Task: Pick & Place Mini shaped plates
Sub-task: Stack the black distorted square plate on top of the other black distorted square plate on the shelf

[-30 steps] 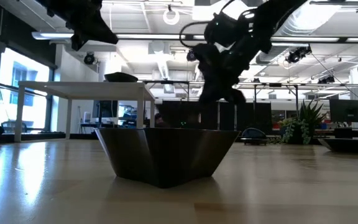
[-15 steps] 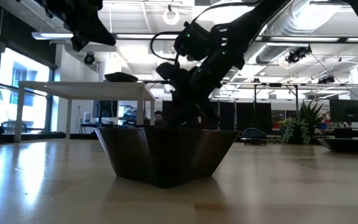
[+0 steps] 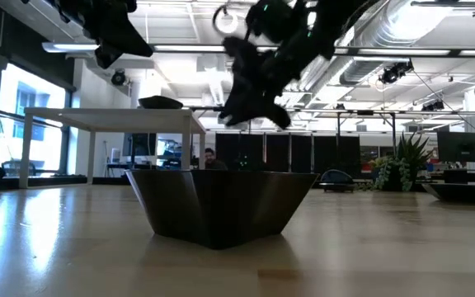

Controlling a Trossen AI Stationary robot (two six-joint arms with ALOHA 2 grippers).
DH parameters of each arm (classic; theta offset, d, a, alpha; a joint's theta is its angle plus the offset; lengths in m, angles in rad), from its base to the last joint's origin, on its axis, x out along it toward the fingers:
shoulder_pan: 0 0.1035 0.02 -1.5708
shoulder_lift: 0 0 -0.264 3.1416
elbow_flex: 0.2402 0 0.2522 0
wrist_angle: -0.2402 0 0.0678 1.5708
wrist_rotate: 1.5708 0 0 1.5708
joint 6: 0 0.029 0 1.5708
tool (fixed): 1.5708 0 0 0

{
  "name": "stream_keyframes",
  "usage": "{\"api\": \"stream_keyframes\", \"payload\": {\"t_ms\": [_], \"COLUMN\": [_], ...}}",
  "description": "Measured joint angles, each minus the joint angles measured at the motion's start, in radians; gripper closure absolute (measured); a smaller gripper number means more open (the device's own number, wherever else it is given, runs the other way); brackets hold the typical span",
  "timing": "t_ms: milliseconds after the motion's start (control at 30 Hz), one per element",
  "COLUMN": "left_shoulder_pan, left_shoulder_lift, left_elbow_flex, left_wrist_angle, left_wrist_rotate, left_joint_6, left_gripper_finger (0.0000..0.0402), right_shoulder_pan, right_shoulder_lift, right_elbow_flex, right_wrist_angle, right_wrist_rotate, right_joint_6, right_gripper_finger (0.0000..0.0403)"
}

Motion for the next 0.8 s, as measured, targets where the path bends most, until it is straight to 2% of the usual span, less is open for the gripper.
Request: {"api": "stream_keyframes", "payload": {"t_ms": [100,233,333,433,600,800], "left_shoulder_pan": [0.000,0.000,-0.010,-0.041,-0.084,-0.096], "left_shoulder_lift": [0.034,0.096,0.155,0.207,0.269,0.303], "left_elbow_flex": [-0.001,0.000,-0.001,-0.001,-0.001,-0.001], "left_wrist_angle": [-0.005,0.007,0.027,0.037,0.037,0.036], "left_wrist_rotate": [0.000,0.020,0.040,-0.002,-0.081,-0.091], "left_joint_6": [0.000,0.000,-0.017,-0.077,-0.326,-0.668], "left_gripper_finger": [0.0396,0.0396,0.0396,0.0396,0.0396,0.0396], "right_shoulder_pan": [0.011,0.011,-0.002,-0.009,-0.013,-0.014], "right_shoulder_lift": [-0.079,-0.185,-0.271,-0.362,-0.510,-0.655], "right_elbow_flex": [-0.011,-0.152,-0.298,-0.420,-0.582,-0.706], "right_wrist_angle": [-0.056,0.044,0.155,0.198,0.204,0.213], "right_wrist_rotate": [0.060,0.067,0.019,0.014,0.025,0.042], "right_joint_6": [-0.089,-0.128,-0.096,-0.056,-0.017,0.002], "right_gripper_finger": [0.0346,0.0395,0.0390,0.0391,0.0398,0.0399]}}
